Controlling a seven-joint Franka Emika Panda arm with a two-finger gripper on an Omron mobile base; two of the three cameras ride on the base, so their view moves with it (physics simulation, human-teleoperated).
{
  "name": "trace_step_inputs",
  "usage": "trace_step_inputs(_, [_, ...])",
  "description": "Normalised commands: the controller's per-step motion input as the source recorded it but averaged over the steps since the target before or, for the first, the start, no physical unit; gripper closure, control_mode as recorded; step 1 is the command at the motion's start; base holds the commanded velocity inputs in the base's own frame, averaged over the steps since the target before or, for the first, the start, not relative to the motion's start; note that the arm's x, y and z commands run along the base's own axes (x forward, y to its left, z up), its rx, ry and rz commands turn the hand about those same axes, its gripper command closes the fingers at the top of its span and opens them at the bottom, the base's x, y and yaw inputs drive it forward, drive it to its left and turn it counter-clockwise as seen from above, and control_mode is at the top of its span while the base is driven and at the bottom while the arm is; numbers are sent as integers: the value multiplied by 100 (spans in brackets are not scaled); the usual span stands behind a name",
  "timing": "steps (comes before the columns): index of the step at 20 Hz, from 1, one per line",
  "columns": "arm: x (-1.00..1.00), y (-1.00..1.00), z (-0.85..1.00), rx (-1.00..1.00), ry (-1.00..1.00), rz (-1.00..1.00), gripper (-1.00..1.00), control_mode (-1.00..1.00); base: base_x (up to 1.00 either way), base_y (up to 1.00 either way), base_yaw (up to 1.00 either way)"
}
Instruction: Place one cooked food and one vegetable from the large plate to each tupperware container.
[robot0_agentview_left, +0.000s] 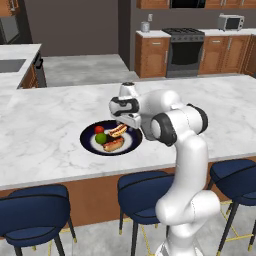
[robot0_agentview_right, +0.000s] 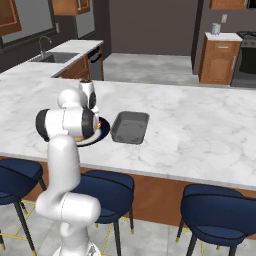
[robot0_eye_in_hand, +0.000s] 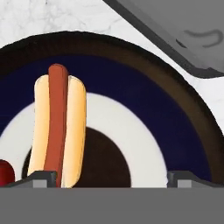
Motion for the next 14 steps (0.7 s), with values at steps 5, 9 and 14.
trace_step_inputs(5, [45,11,-31,0,0,0,-100,-100,0,0,0])
trace_step_inputs(9, [35,12,-19,0,0,0,-100,-100,0,0,0])
trace_step_inputs(14, [36,14,-21,0,1,0,-100,-100,0,0,0])
